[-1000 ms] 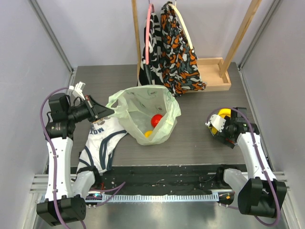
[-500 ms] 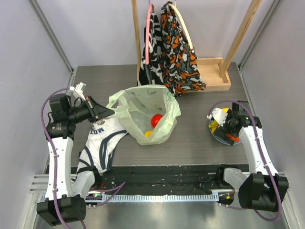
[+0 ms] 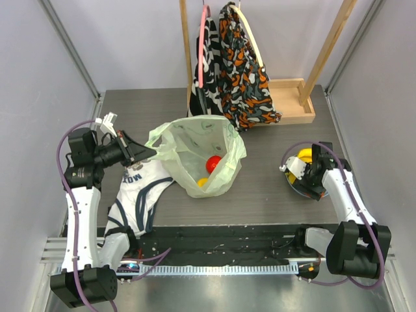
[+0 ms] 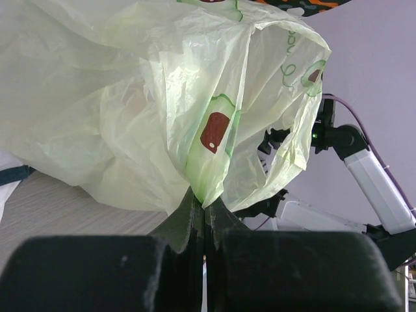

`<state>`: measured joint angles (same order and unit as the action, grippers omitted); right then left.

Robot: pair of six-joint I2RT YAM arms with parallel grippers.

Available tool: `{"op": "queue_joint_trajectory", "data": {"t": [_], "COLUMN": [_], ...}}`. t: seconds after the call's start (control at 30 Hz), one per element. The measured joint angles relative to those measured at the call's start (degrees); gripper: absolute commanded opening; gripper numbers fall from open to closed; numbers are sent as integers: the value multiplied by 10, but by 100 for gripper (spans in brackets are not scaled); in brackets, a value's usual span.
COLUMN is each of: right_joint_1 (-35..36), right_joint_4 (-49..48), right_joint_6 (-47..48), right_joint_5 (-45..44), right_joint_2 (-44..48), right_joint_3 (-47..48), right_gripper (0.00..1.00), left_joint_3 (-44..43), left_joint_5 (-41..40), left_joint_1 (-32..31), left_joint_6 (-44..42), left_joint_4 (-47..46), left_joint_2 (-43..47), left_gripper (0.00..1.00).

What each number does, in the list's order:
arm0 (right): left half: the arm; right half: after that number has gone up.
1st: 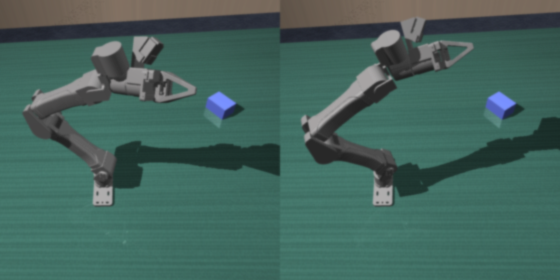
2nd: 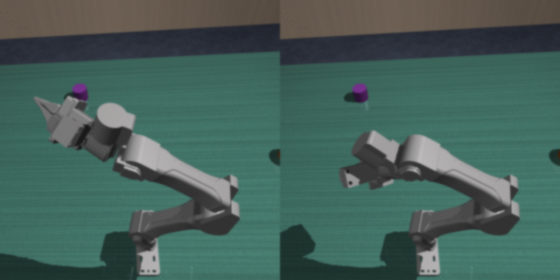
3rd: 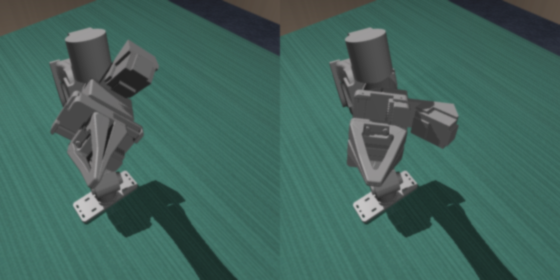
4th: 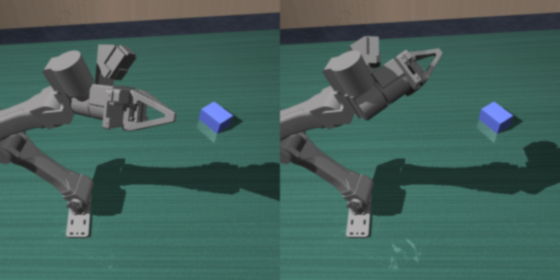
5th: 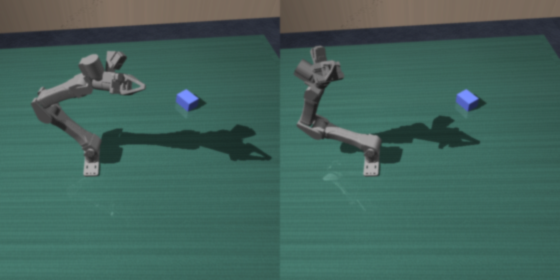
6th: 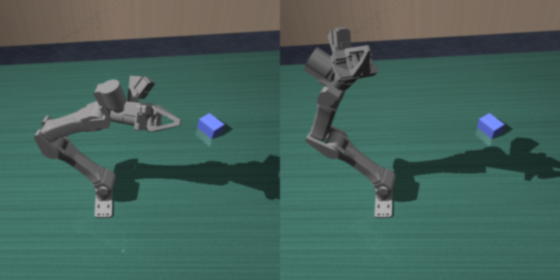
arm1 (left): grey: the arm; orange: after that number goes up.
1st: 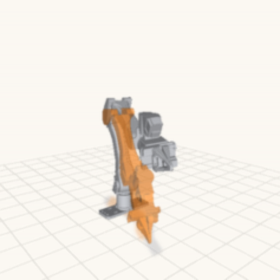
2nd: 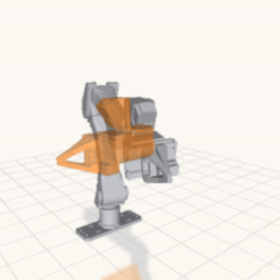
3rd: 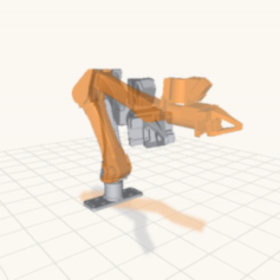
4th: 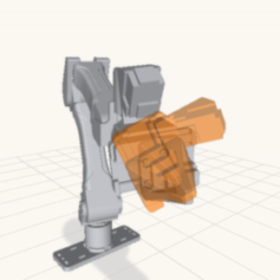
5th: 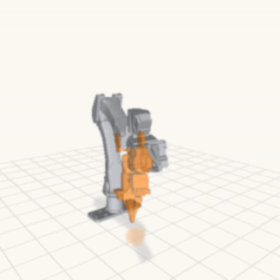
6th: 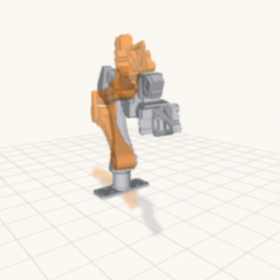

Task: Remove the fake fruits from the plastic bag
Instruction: Place the fake fruit on the plate.

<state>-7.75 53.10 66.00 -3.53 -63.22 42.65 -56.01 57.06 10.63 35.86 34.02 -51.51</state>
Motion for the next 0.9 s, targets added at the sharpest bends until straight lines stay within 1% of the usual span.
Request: {"op": "queue_joint_trajectory", "data": {"t": [0.03, 0.17, 0.3, 0.37, 0.4, 0.53, 0.67, 0.77, 0.9], "right_joint_1": [0, 0, 0, 0, 0, 0, 0, 0, 0], "right_joint_4": [-2, -8, -16, -25, -29, -45, -60, -76, -93], "right_joint_6": [-1, -1, 9, 24, 33, 99, 151, 170, 174], "right_joint_5": [-2, -3, -2, -2, -2, -4, -13, -21, -29], "right_joint_2": [-5, -12, -8, 7, 19, 107, 172, 196, 198], "right_joint_3": [0, 0, -5, -16, -24, -79, -128, -148, -155], "right_gripper": [47, 38, 33, 35, 38, 41, 42, 41, 40], "left_joint_3": [1, 3, 5, 5, 5, 11, 14, 14, 15], "left_joint_5": [0, 0, 0, 0, 0, 0, 0, 0, 0], "left_joint_1": [0, 0, 0, 0, 0, 0, 0, 0, 0], "left_joint_6": [0, 1, 2, 2, 2, 3, 11, 13, 15], "left_joint_4": [0, 0, -1, -1, -2, -7, -10, -13, -17], "left_joint_2": [0, 0, 0, 0, 0, 0, -2, -4, -9], "left_gripper": [0, 0, 0, 0, 0, 0, 0, 0, 0]}}
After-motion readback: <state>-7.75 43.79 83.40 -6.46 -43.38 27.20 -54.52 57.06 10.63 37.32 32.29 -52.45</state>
